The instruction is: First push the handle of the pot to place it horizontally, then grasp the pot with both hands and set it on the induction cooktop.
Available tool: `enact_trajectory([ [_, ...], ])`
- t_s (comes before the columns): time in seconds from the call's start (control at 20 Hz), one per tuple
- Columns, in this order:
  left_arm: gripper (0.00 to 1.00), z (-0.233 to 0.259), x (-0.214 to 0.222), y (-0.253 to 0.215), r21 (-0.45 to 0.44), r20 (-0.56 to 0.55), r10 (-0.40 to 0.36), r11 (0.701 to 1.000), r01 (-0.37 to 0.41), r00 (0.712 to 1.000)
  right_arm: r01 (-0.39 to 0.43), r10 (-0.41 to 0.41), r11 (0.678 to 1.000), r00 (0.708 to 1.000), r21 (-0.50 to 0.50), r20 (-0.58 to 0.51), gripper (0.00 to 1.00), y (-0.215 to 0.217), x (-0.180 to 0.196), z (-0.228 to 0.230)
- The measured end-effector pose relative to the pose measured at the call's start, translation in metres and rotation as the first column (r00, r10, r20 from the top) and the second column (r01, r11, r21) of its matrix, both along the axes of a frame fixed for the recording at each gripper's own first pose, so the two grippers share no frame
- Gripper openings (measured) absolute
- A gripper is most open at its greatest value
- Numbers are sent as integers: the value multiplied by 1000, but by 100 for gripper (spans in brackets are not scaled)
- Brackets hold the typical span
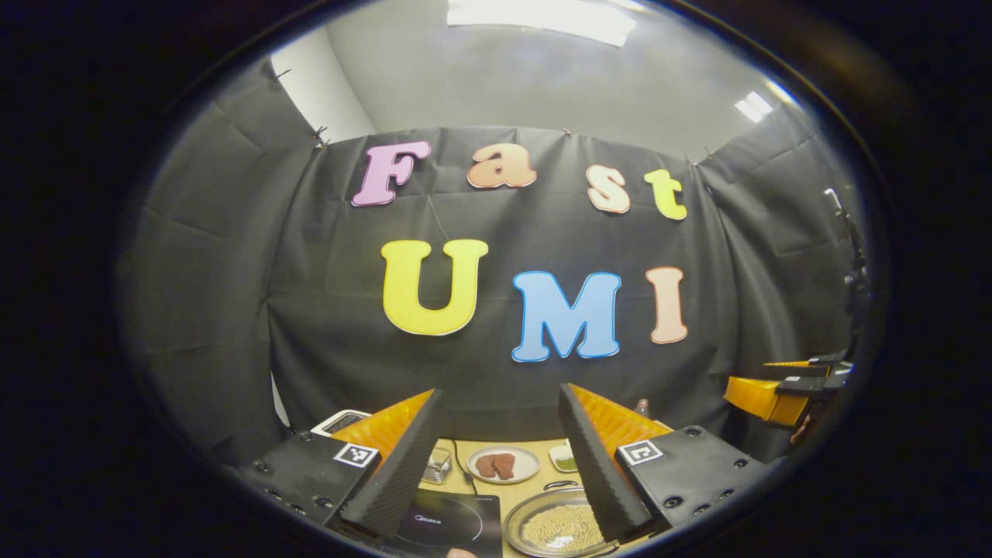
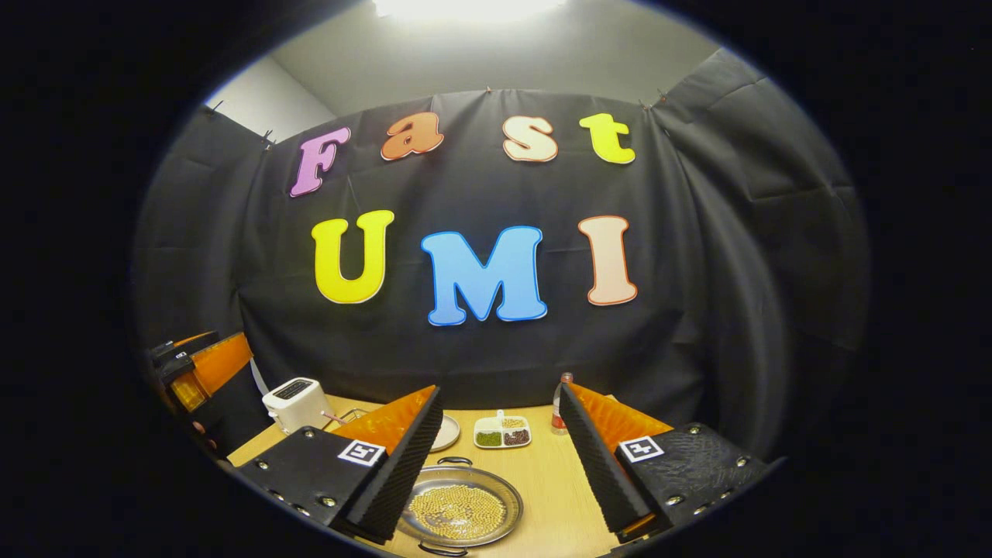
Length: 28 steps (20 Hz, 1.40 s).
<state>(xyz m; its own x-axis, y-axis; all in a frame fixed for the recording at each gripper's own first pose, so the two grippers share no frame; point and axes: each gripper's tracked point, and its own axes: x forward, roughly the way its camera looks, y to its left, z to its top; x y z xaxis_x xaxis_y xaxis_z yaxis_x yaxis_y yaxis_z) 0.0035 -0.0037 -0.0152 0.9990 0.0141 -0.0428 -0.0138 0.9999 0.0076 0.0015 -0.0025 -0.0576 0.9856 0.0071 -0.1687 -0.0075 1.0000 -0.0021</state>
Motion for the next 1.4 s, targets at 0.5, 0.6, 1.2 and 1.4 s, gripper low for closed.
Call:
enact_trajectory([
  [0.5, 97, -6, 1, 1, 9, -40, 5, 1000, -5, 999, -2, -6, 999, 970, -33, -241, 40, 9, -16, -66],
  [0.6, 97, -6, 1, 2, 9, -48, 14, 1000, -14, 999, -20, 12, 999, 955, -26, -297, 27, 14, -18, -83],
  [1.2, 97, -16, -1, 20, -8, -104, 92, 996, -93, 990, -144, 171, 985, 757, 94, -631, 2, 54, -54, -186],
  [1.4, 99, -23, -12, 37, -5, -122, 127, 992, -128, 984, -157, 216, 976, 664, 150, -715, 2, 72, -63, -220],
])
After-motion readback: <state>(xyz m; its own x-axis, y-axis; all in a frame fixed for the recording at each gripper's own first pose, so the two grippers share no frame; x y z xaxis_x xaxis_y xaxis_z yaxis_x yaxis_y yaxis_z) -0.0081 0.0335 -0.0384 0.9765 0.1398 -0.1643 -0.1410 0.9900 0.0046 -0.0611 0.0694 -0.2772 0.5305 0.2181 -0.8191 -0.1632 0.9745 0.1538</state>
